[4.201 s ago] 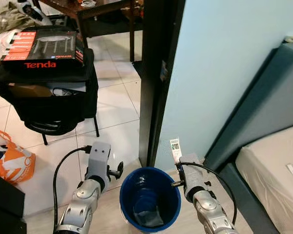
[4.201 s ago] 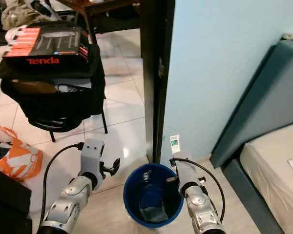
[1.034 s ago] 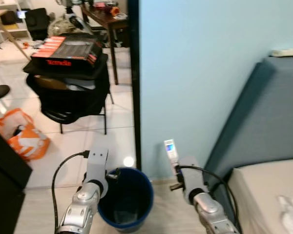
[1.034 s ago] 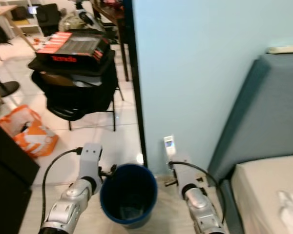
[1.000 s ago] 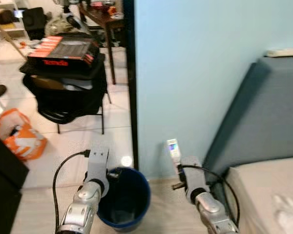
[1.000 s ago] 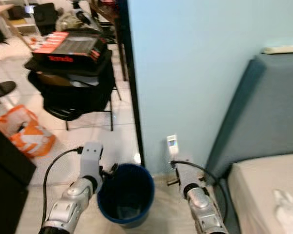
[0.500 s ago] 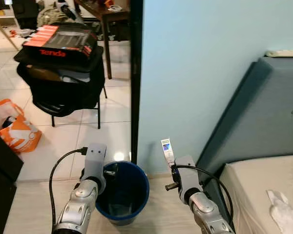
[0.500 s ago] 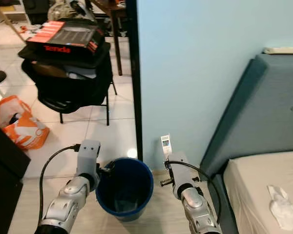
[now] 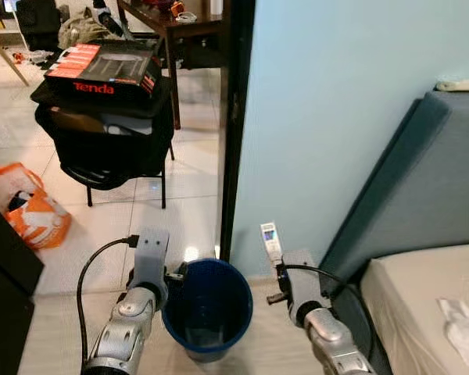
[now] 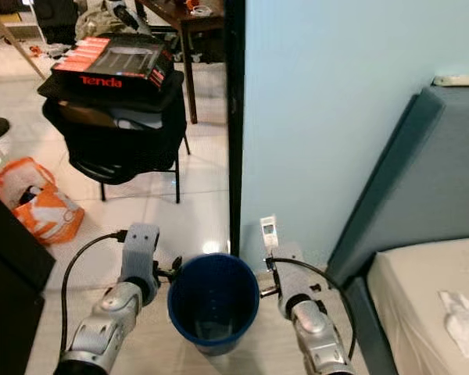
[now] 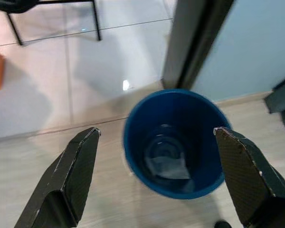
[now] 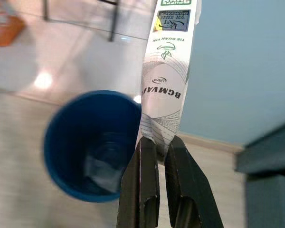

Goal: Clean up the room

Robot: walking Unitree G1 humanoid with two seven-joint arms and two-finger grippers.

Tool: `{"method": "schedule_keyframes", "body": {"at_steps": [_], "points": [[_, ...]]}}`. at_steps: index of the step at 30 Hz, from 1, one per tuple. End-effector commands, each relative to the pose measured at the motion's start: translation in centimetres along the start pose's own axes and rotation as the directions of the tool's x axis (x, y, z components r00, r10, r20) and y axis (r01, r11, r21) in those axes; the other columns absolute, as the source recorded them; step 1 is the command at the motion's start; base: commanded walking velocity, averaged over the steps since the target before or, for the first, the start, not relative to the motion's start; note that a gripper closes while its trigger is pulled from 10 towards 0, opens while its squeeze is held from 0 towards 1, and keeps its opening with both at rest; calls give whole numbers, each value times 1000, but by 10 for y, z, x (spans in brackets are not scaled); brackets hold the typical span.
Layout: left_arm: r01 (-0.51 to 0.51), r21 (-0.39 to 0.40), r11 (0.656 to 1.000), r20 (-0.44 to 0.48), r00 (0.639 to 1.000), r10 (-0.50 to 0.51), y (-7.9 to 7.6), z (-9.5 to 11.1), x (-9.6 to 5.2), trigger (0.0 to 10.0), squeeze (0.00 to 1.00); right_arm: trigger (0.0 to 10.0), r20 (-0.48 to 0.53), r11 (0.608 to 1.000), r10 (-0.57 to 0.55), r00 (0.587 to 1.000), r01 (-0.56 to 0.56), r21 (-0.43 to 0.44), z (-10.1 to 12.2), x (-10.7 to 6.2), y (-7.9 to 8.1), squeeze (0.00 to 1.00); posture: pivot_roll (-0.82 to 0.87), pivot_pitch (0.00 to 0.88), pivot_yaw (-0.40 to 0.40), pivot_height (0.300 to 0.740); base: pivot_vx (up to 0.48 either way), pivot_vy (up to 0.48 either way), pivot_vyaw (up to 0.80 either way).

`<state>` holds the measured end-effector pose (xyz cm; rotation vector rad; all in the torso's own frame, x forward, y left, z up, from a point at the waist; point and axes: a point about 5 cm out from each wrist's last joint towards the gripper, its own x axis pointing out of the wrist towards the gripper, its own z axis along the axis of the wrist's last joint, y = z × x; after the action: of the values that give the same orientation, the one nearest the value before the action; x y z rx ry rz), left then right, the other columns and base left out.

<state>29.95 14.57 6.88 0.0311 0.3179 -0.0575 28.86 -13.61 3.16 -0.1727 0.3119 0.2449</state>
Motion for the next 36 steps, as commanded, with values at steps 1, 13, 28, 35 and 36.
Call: {"method": "schedule_keyframes", "body": {"at_steps": [1,13,28,35,36], "points": [[19,21,1000,-2,1000,-19,-3,-4,-2,10000,0,10000,-11,1000,-14,1000,14,-9,-4,-2,-4,0,11,110,-14,732,0,0,0],[-7,37,999,-102,995,11,-6,-32,1,10000,0,10000,-188,985,1,982,-34,-172,-26,1,-13,0,1,108,-17,732,0,0,0],[-26,38,999,-100,995,30,-3,-32,0,10000,0,10000,-201,980,191,961,-199,-22,-22,6,0,0,11,124,-34,732,0,0,0],[38,21,999,-78,996,-36,-5,-30,-4,10000,0,10000,-153,928,306,940,-258,270,-2,17,4,0,17,134,-25,732,0,0,0],[38,21,999,-78,996,-36,-5,-30,-4,10000,0,10000,-153,928,306,940,-258,270,-2,17,4,0,17,134,-25,732,0,0,0]]}}
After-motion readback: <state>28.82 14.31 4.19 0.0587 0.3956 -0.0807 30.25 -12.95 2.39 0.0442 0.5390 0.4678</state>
